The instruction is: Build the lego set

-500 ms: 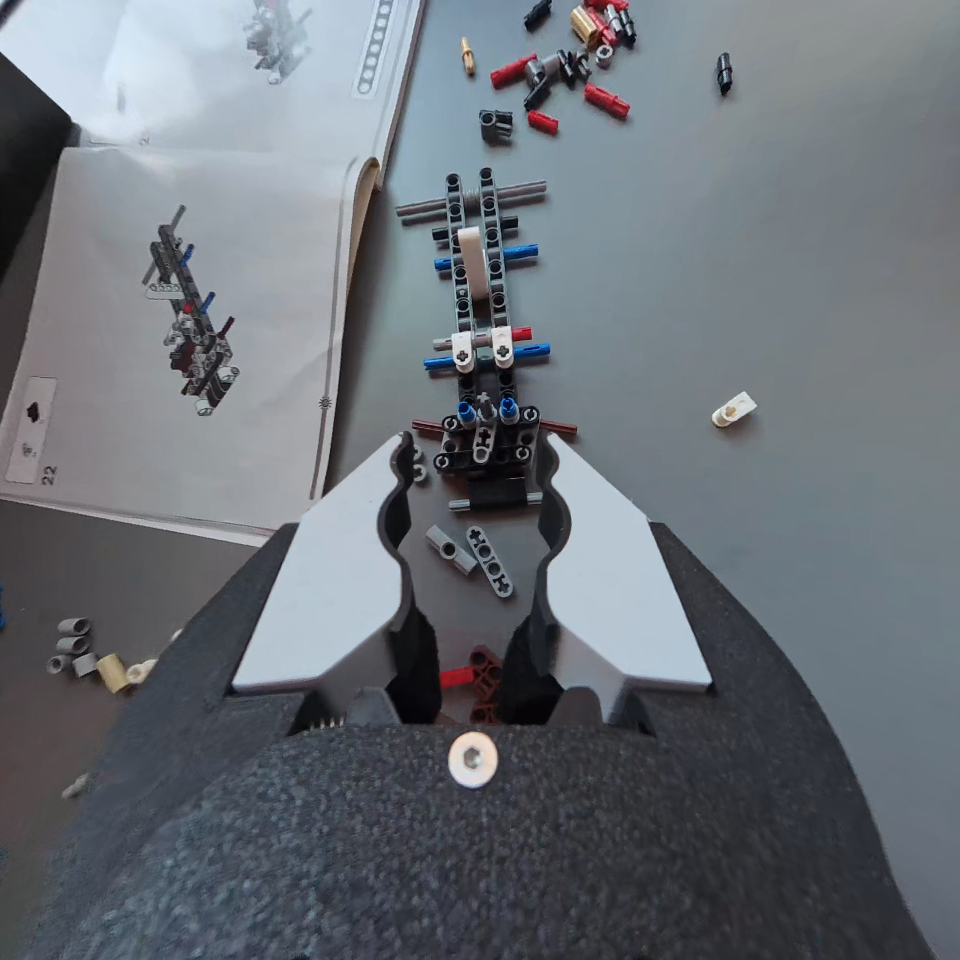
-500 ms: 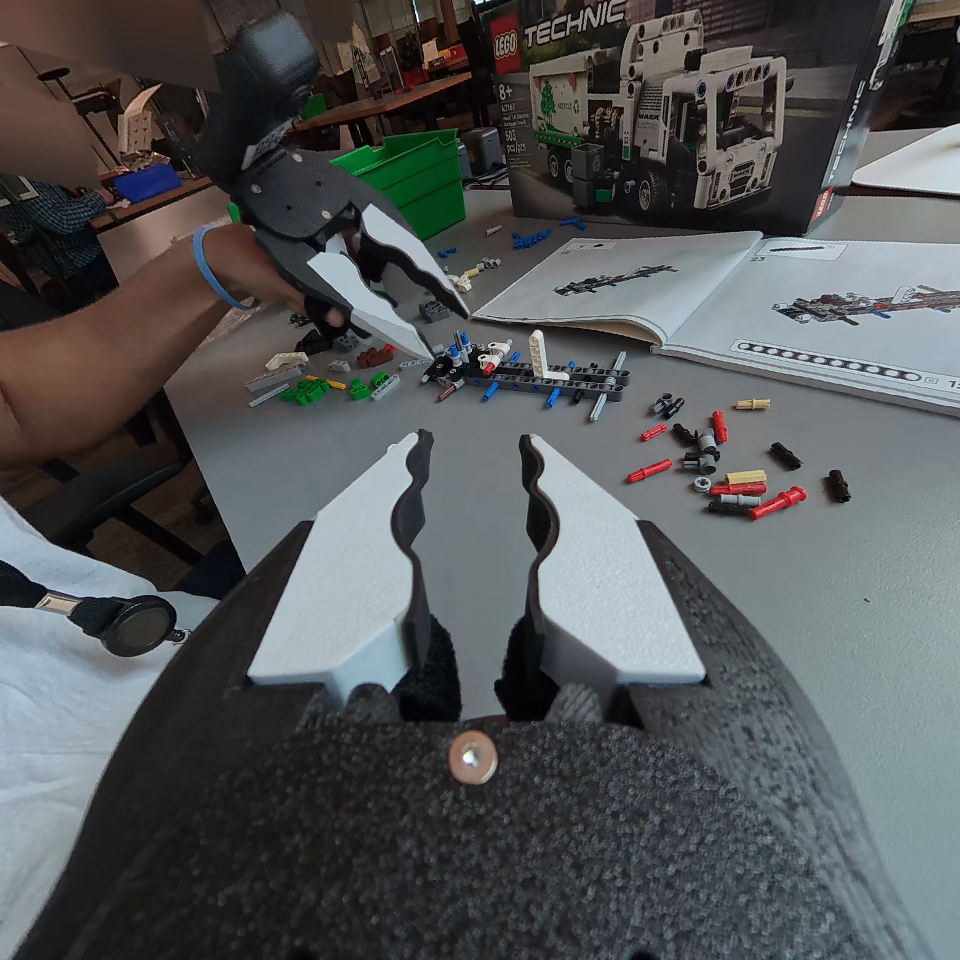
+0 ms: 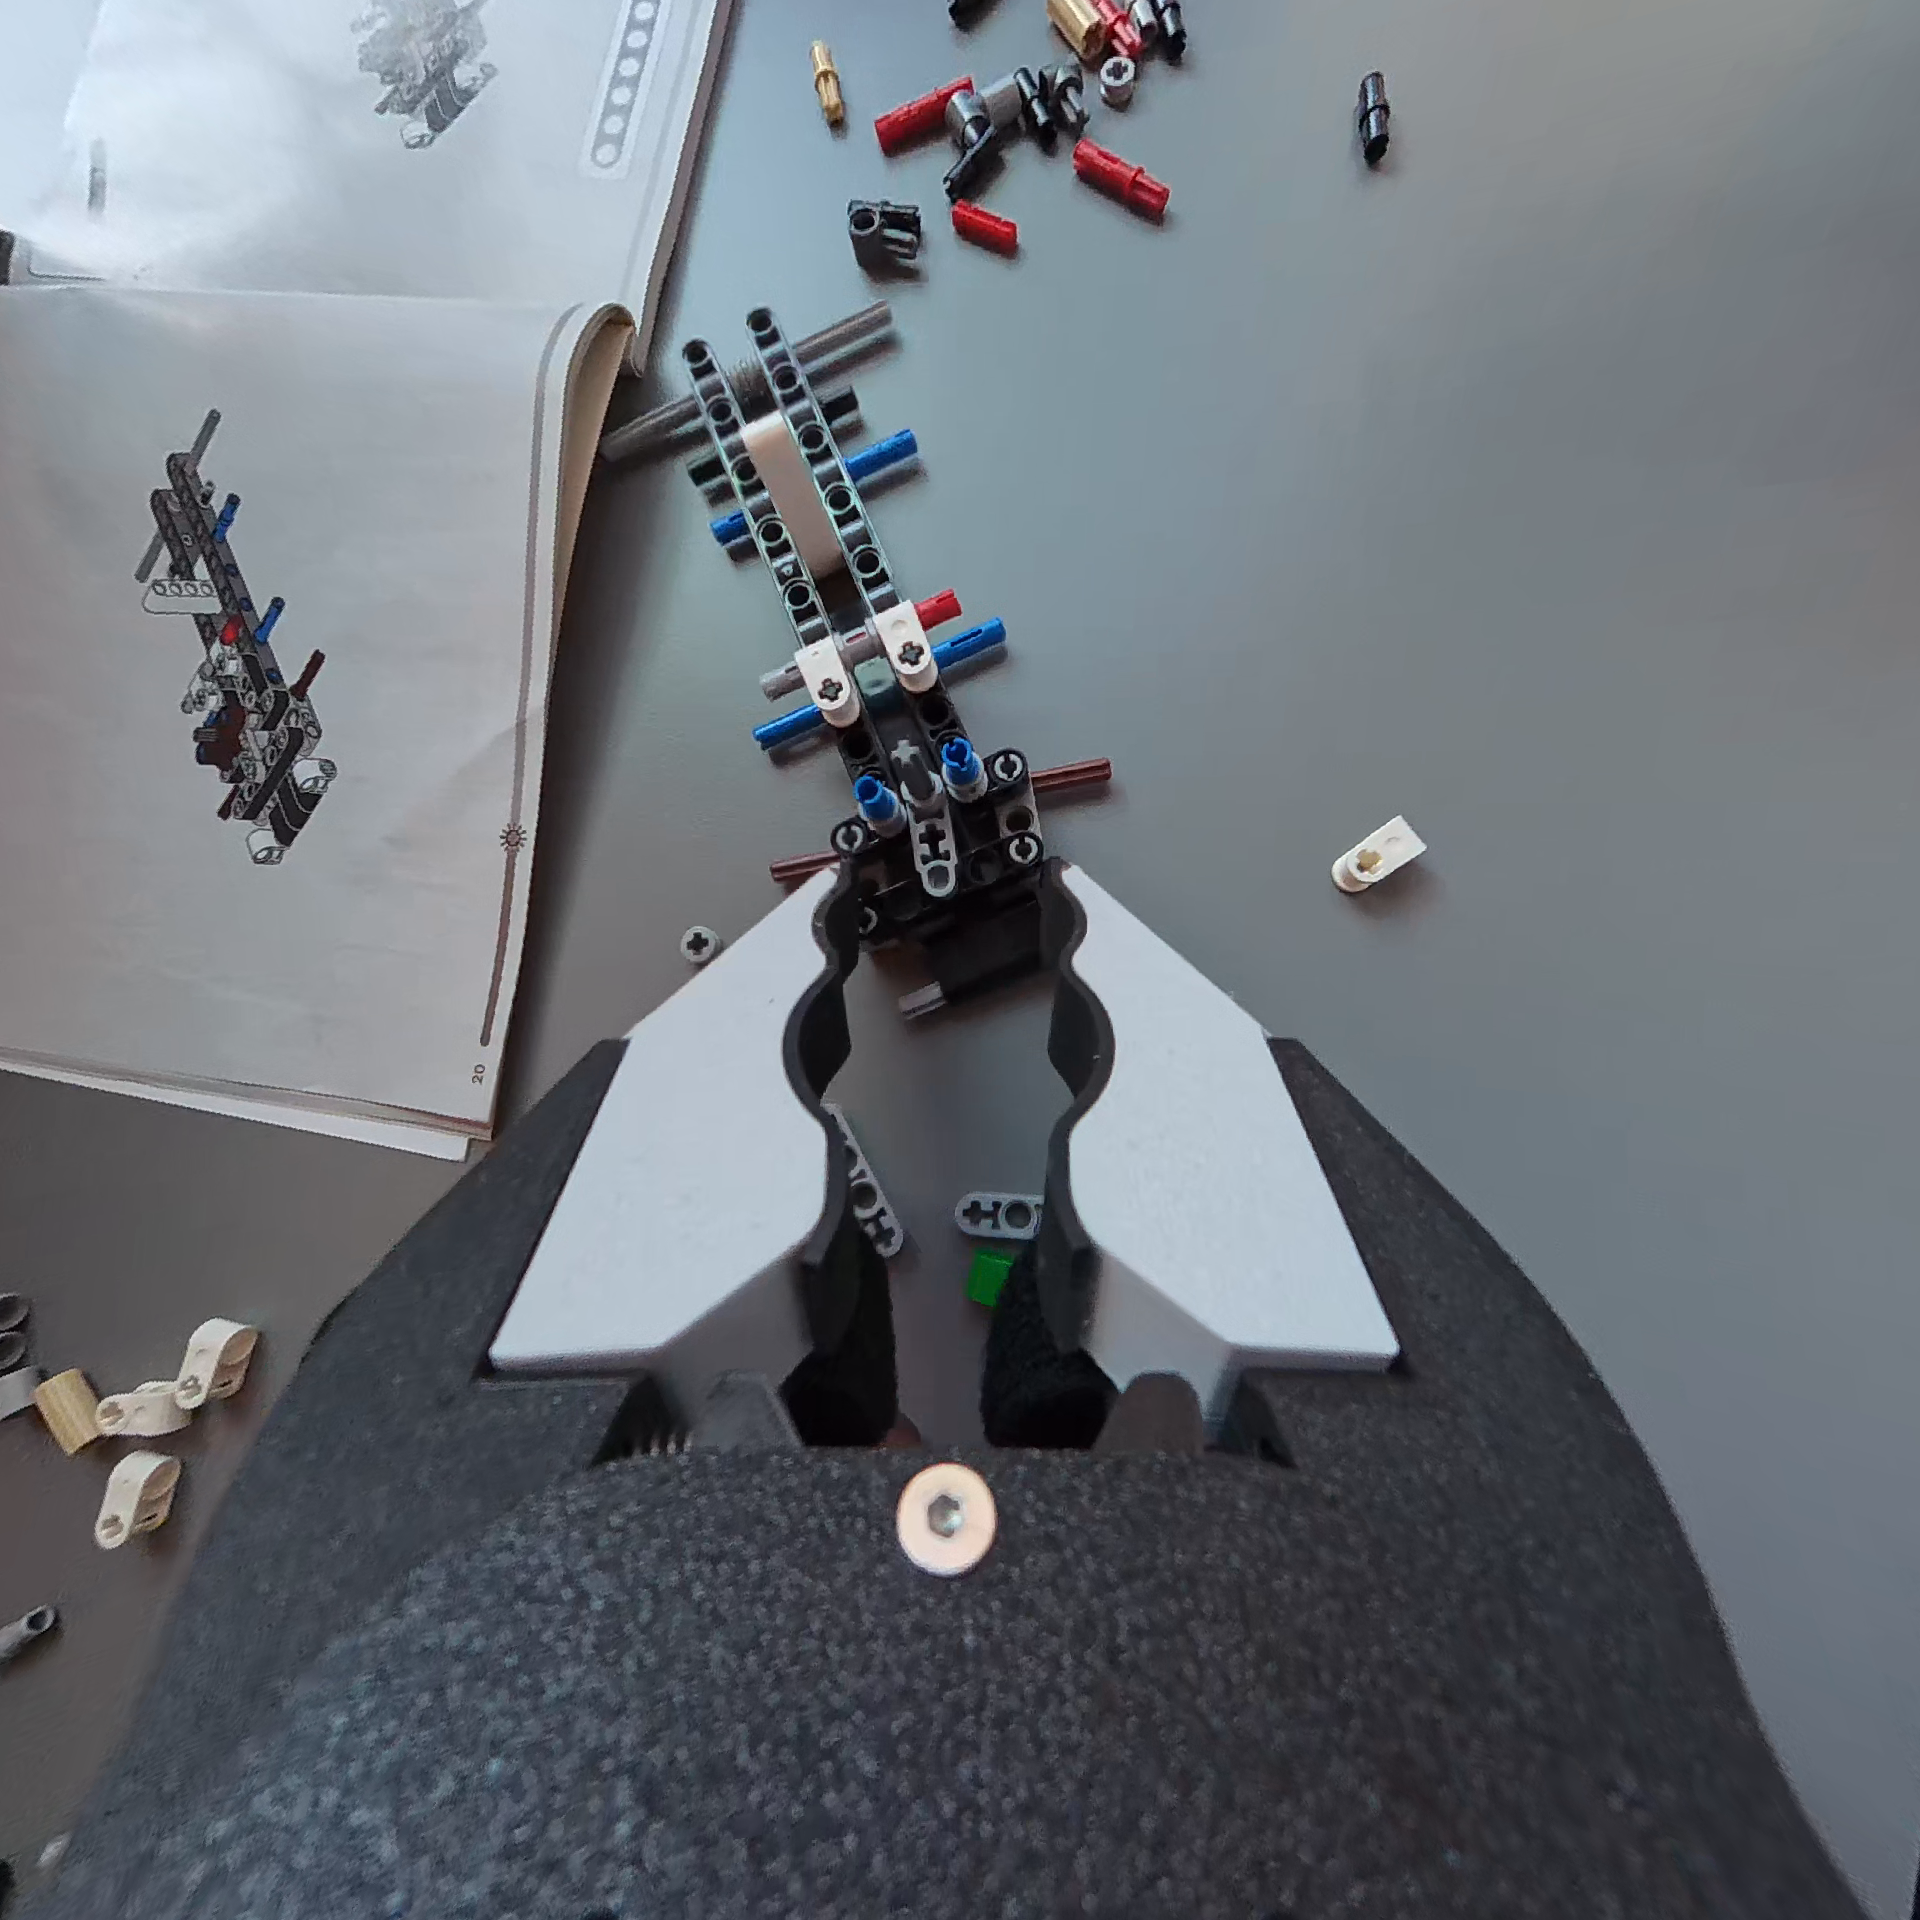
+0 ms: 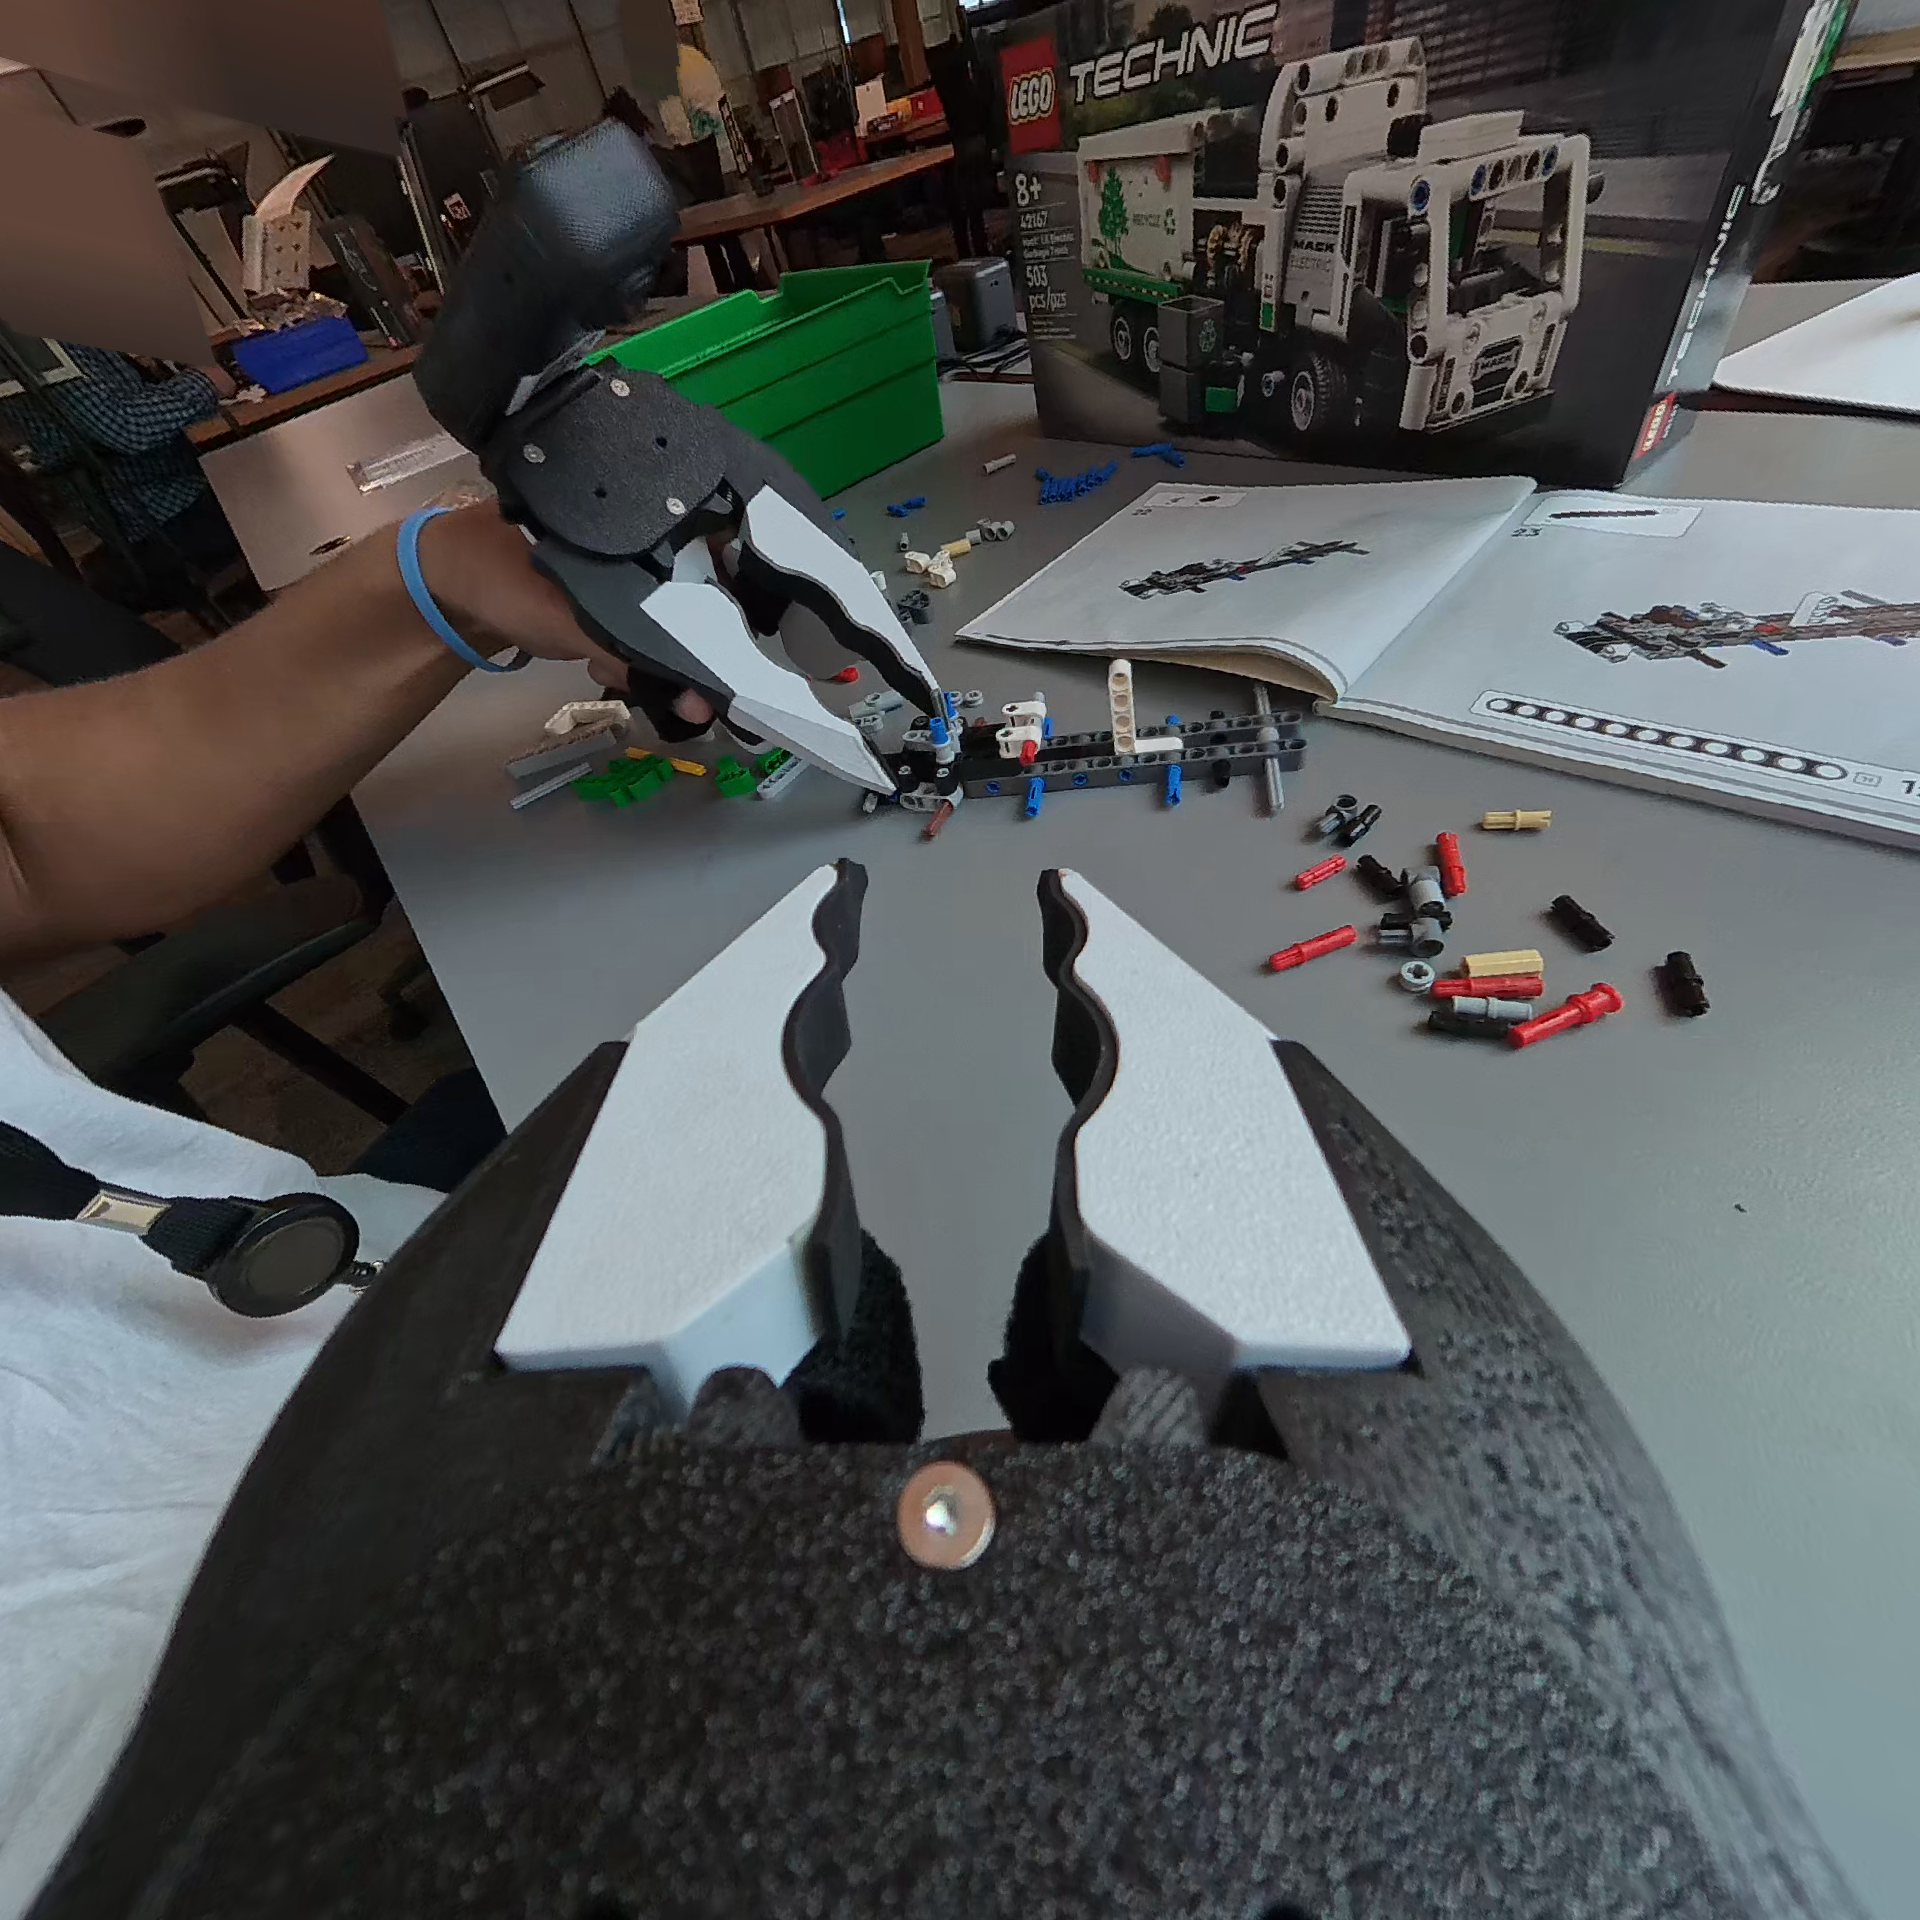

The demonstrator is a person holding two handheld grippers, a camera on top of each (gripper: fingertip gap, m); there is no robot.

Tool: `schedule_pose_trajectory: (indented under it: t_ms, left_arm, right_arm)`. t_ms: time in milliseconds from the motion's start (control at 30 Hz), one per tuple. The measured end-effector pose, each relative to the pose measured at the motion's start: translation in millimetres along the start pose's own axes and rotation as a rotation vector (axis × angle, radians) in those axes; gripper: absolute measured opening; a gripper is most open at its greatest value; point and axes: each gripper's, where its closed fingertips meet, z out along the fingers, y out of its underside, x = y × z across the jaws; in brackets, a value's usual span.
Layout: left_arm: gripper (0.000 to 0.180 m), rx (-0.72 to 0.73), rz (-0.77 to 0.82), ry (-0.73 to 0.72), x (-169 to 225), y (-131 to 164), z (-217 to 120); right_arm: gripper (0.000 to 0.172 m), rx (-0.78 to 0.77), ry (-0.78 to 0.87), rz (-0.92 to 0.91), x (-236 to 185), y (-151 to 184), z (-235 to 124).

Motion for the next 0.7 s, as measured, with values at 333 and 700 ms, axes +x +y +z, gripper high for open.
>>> schedule_pose_trajectory:
  t_ms: [333, 700]
  left_arm:
    - [0.034, -0.017, 0.019, -0.034, 1.2, 2.0, -6.1]
    - [0.054, 0.048, -0.152, -0.127, 2.2, -17.8, 6.4]
  right_arm:
    - [0.034, 0.004, 0.004, 0.002, 0.5, -1.1, -3.7]
    - [0.034, -0.004, 0.004, -0.006, -3.1, -0.7, -4.3]
